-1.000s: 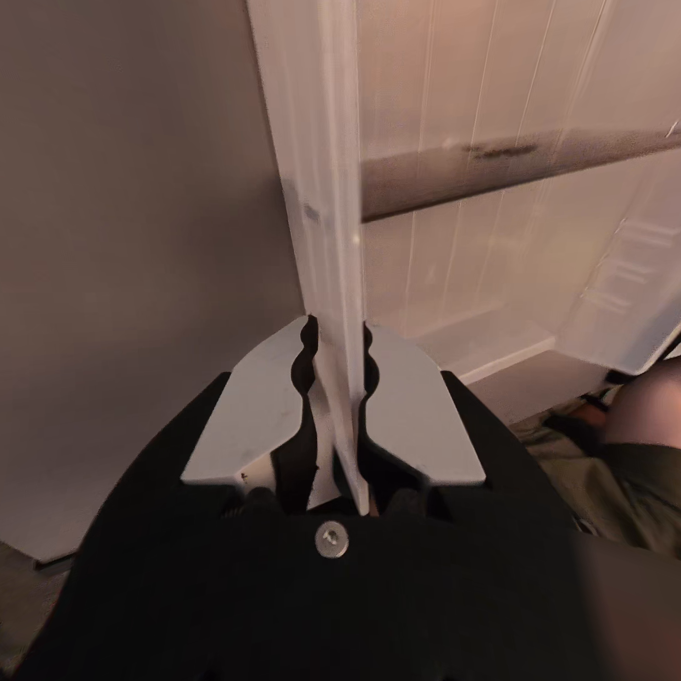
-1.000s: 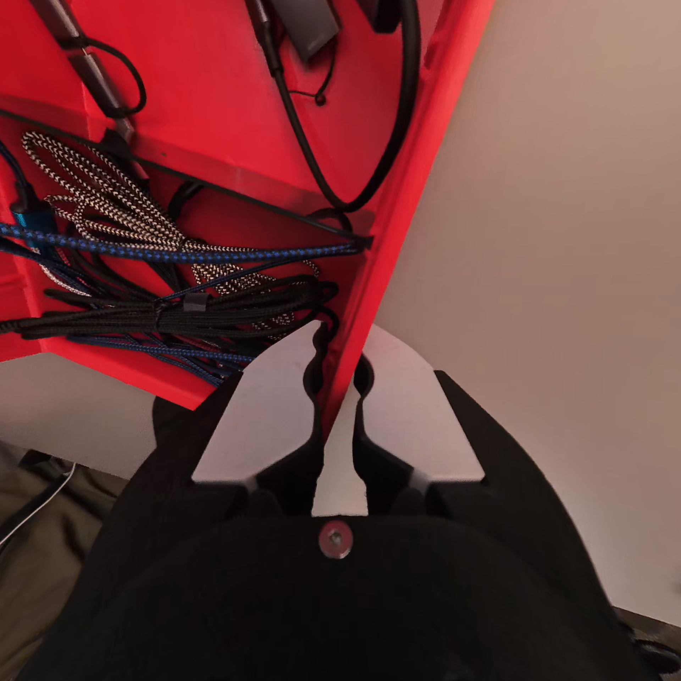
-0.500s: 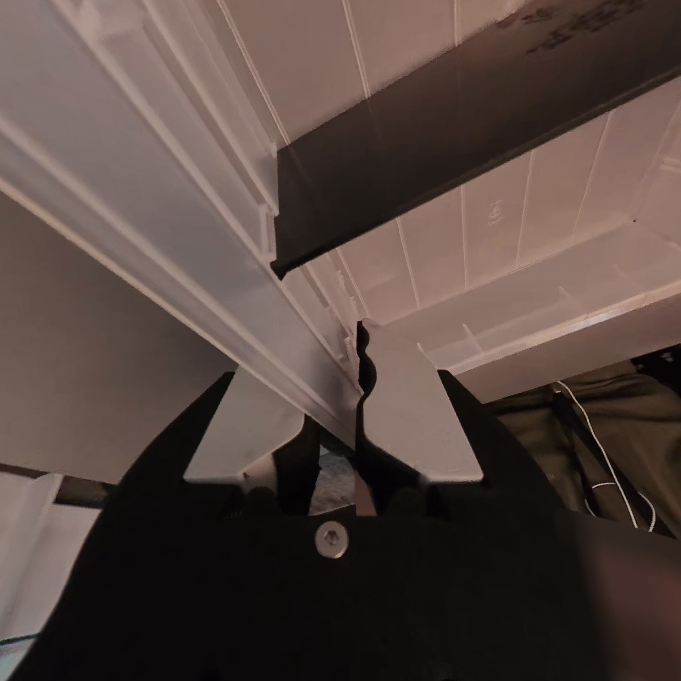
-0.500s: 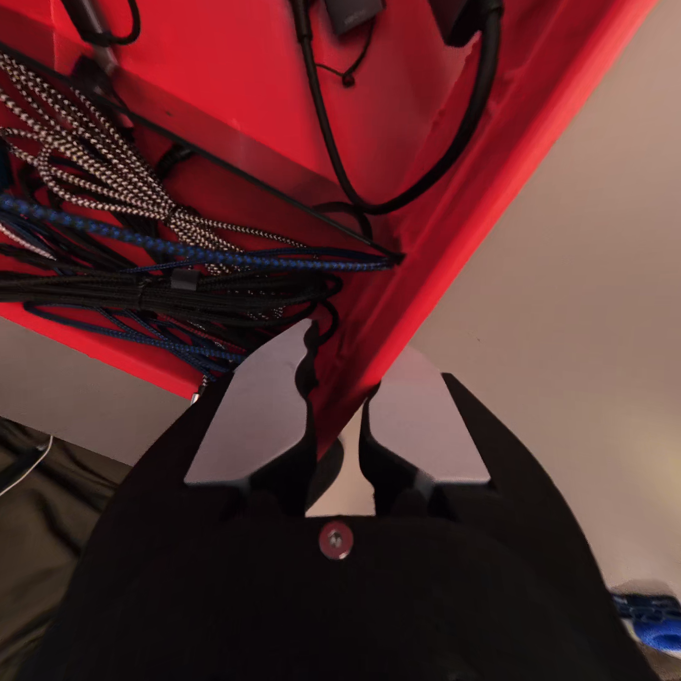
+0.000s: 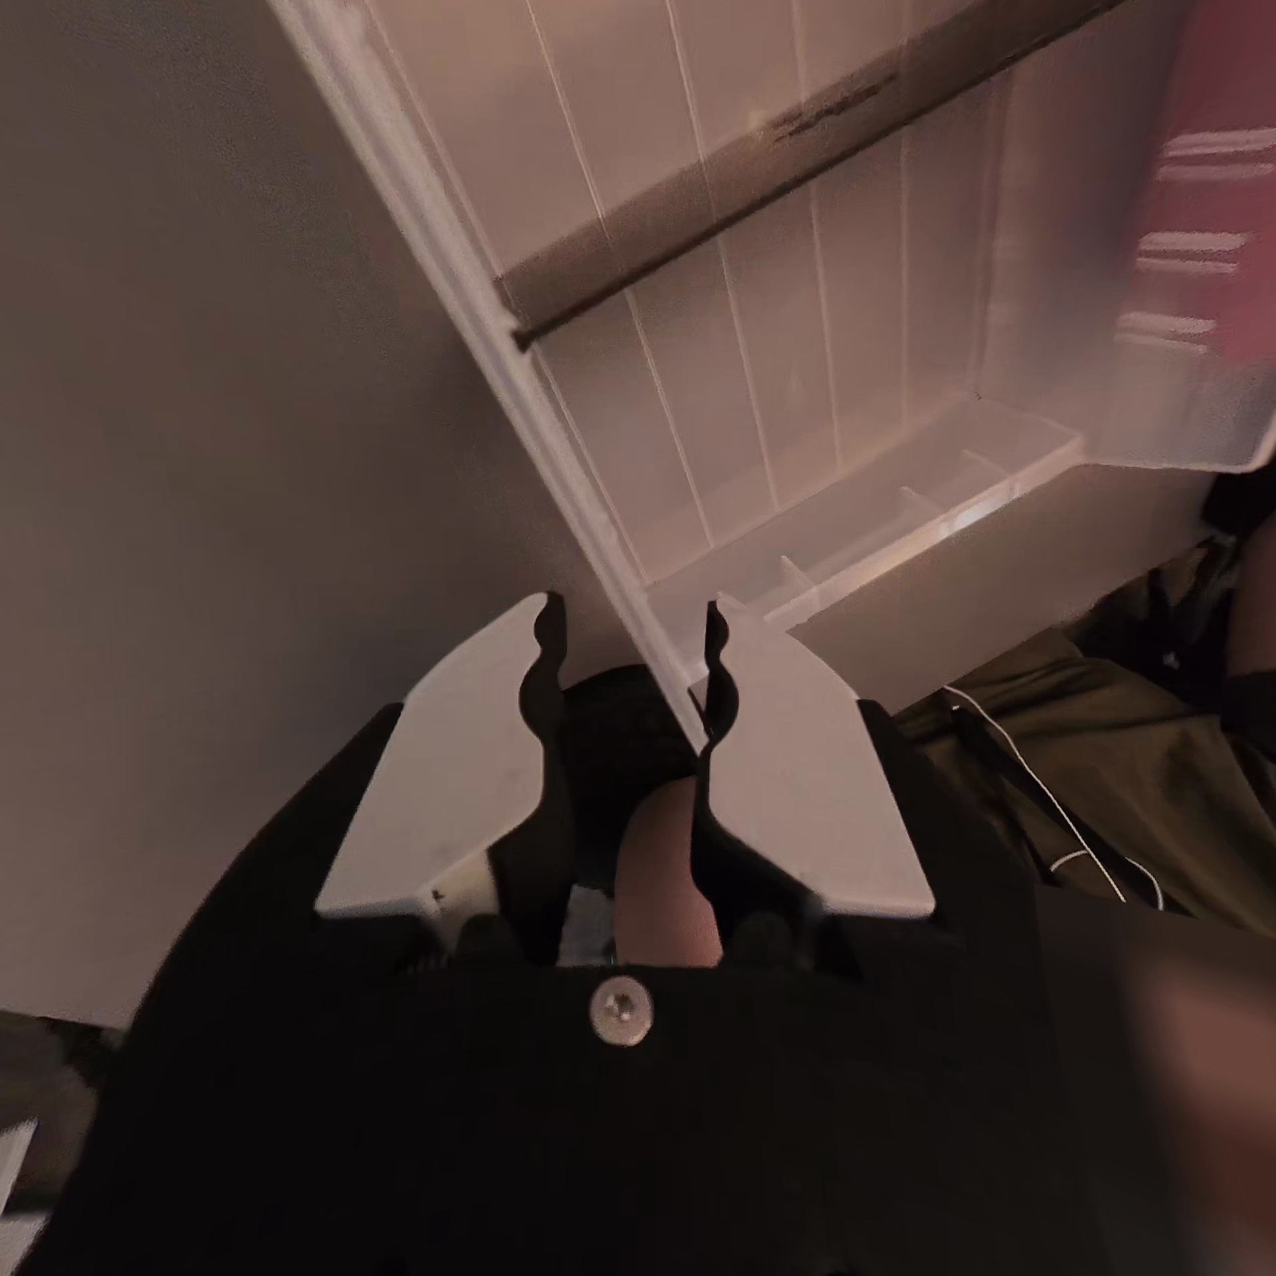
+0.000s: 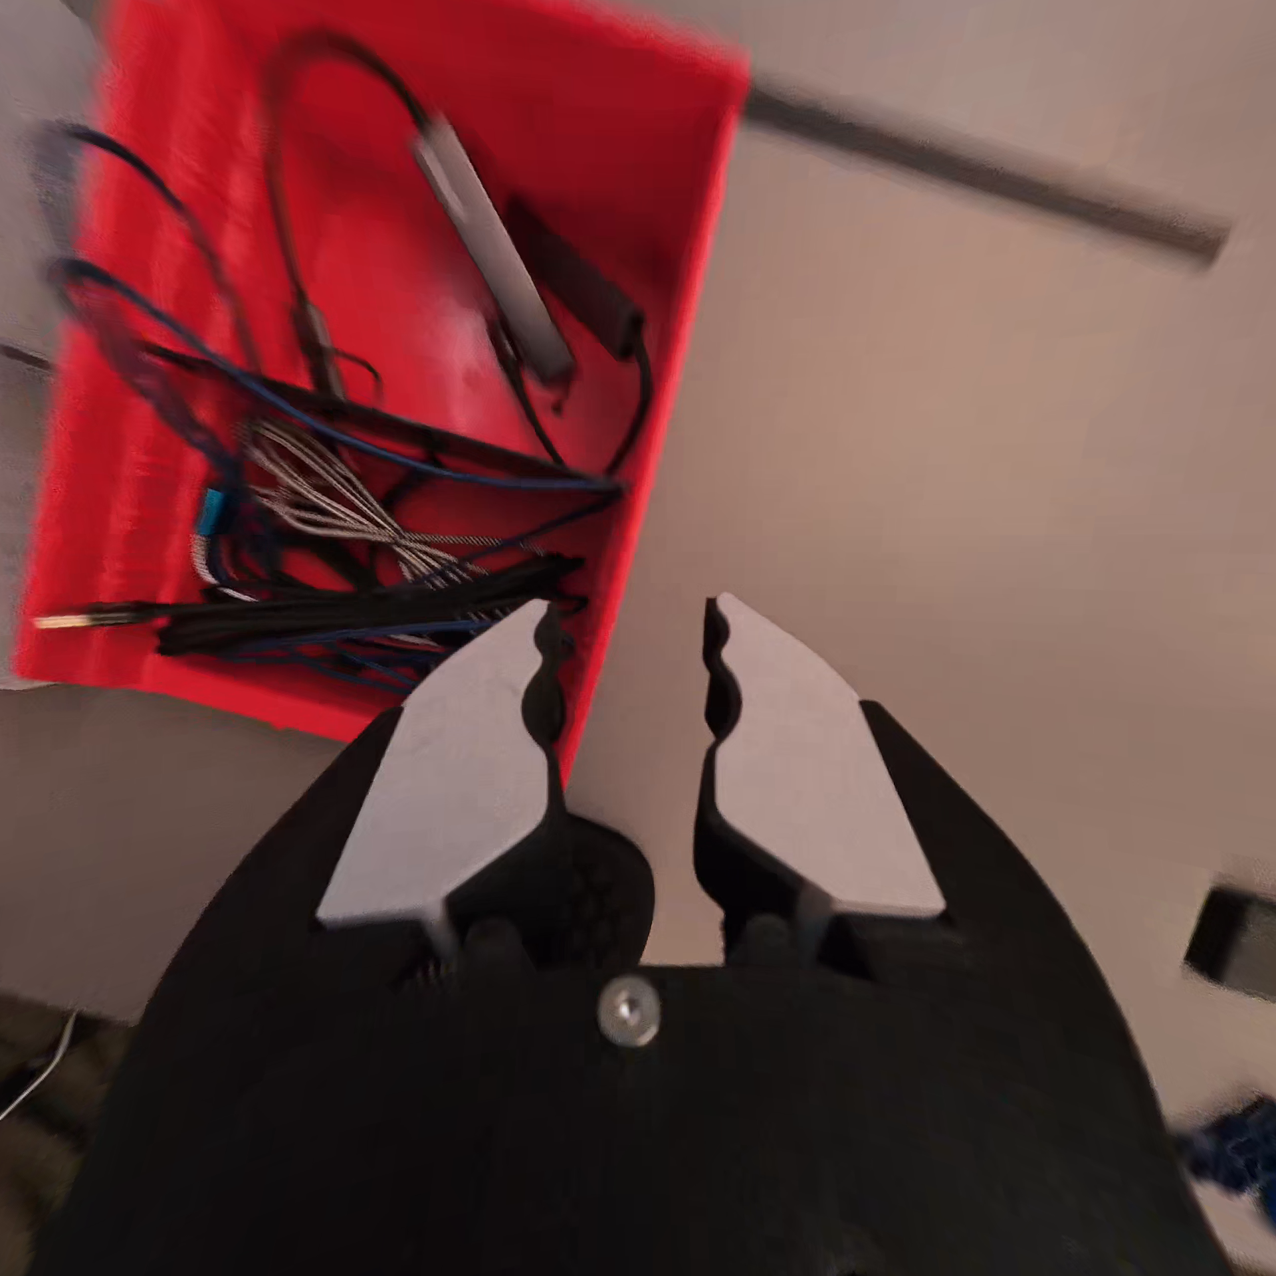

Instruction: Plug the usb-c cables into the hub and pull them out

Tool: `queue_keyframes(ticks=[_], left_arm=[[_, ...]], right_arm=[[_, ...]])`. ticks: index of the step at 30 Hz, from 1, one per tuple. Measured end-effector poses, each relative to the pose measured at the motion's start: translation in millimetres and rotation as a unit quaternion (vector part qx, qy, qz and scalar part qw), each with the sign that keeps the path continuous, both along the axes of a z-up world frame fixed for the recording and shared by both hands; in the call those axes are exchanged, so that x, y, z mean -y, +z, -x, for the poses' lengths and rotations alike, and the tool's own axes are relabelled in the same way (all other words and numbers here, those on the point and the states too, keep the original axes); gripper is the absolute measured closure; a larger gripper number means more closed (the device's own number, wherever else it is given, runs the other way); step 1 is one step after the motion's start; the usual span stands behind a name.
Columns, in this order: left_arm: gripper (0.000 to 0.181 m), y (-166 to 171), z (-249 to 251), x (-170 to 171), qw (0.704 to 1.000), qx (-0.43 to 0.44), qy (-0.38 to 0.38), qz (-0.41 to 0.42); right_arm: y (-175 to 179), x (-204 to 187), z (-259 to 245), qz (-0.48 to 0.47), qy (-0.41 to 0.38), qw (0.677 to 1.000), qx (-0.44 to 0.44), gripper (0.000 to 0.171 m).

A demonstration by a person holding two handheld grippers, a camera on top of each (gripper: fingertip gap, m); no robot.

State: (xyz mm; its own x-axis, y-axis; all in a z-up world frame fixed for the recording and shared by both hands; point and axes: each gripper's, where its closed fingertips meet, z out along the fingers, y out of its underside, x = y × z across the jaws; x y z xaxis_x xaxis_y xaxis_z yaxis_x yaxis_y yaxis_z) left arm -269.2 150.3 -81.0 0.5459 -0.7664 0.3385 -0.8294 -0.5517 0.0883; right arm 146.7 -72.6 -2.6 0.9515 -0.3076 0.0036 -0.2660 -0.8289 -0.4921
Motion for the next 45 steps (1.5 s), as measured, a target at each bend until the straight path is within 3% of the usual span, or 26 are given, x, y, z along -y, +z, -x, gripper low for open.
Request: queue_keyframes(ticks=[3,5,6,8,9,11,13,17,22,23,24,34,40,43,45], left_arm=[[0.142,29.2,8.1,-10.7,0.996,0.065,0.03,-0.049],[0.141,49.1,13.2,-19.7,0.989,0.108,0.054,-0.088],[0.142,59.2,15.1,-22.8,0.984,0.131,0.064,-0.104],[0.142,78.9,18.8,-28.1,0.972,0.174,0.079,-0.135],[0.143,88.4,20.4,-30.0,0.966,0.194,0.086,-0.15],[0.144,105.2,22.5,-32.7,0.953,0.226,0.099,-0.176],[0.145,118.8,22.4,-33.7,0.941,0.252,0.105,-0.199],[0.144,126.0,29.6,-41.0,0.932,0.239,0.136,-0.237],[0.143,126.1,23.3,-39.4,0.934,0.243,0.122,-0.232],[0.142,126.1,22.4,-38.5,0.935,0.243,0.118,-0.231],[0.142,126.6,21.3,-37.3,0.935,0.244,0.114,-0.231],[0.141,134.5,9.1,-16.7,0.934,0.268,0.059,-0.229],[0.141,138.2,6.3,-11.8,0.931,0.282,0.046,-0.226],[0.141,138.4,7.2,-12.3,0.931,0.286,0.049,-0.221],[0.141,140.2,9.2,-12.5,0.929,0.292,0.051,-0.221]], right_arm=[[66.8,-27.1,43.8,-0.157,0.083,0.981,0.075,0.128],[103.1,-51.8,105.8,-0.281,0.194,0.937,0.08,0.11],[112.0,-57.3,145.9,-0.327,0.266,0.905,0.06,0.098],[114.8,-61.8,215.7,-0.375,0.383,0.844,-0.004,0.094],[107.7,-68.2,238.1,-0.361,0.407,0.838,-0.05,0.095],[77.1,-87.3,264.5,-0.27,0.407,0.859,-0.151,0.098],[33.1,-106.9,267.1,-0.142,0.384,0.891,-0.197,0.098],[-24.3,-143.9,232.4,-0.004,0.303,0.94,-0.158,0.105],[-68.9,-151.4,228.3,0.105,0.195,0.956,-0.192,0.11],[-74.0,-154.9,225.0,0.114,0.18,0.961,-0.174,0.128],[-75.1,-159.8,225.4,0.117,0.171,0.964,-0.166,0.129],[-118.8,-148.3,246.0,0.242,0.122,0.949,-0.161,0.117],[-120.4,-149.5,245.2,0.269,0.09,0.943,-0.173,0.129],[-121.4,-150.9,249.6,0.269,0.078,0.939,-0.2,0.155],[-124.4,-150.9,253.2,0.272,0.06,0.932,-0.233,0.159]])
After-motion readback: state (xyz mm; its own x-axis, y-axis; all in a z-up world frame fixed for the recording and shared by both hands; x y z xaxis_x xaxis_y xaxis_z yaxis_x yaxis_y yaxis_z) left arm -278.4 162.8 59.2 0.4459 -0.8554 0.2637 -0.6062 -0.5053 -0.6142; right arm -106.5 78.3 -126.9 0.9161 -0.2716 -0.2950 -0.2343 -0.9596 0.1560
